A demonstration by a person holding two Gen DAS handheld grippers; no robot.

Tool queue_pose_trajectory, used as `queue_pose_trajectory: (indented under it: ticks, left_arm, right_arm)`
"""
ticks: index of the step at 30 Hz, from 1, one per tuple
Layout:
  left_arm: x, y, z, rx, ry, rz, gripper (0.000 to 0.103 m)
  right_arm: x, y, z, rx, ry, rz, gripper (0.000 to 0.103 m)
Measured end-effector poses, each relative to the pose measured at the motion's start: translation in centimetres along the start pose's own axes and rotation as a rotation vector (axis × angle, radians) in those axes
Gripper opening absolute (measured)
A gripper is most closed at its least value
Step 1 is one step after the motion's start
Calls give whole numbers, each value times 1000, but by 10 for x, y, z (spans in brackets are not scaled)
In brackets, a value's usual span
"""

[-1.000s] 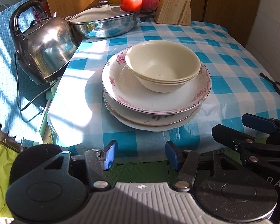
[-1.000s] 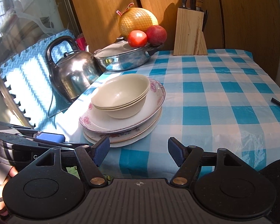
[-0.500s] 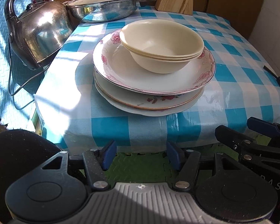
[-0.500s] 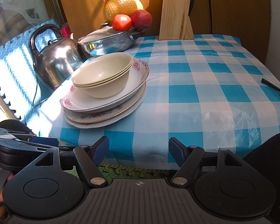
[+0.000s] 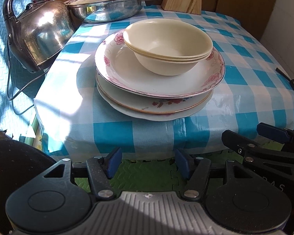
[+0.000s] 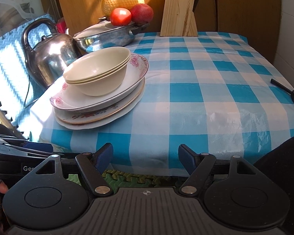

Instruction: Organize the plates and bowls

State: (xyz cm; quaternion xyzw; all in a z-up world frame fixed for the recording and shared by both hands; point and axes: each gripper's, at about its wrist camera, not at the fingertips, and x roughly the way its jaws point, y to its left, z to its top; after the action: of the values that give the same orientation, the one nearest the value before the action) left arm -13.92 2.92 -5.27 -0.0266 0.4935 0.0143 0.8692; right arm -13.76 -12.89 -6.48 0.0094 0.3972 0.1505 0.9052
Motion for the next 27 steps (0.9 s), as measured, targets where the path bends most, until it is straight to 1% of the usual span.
queue_pose_trajectory:
  ticks: [7,12,16,27]
  left_arm:
    - [-10,-4,-2,30,-46,29,53]
    - [-9,0,-2,8,-29,11,53]
    - [-10,-1,-3,11,-34,18,53]
    - [-7,1,-3,0,-23,7,53]
  right_arm:
    - [1,1,-1,0,4,-8,79]
    - [0,0,-1,1,1,-7,79]
    - [0,0,-2,4,-2,0,79]
    - [-1,2,-2,3,0,1,79]
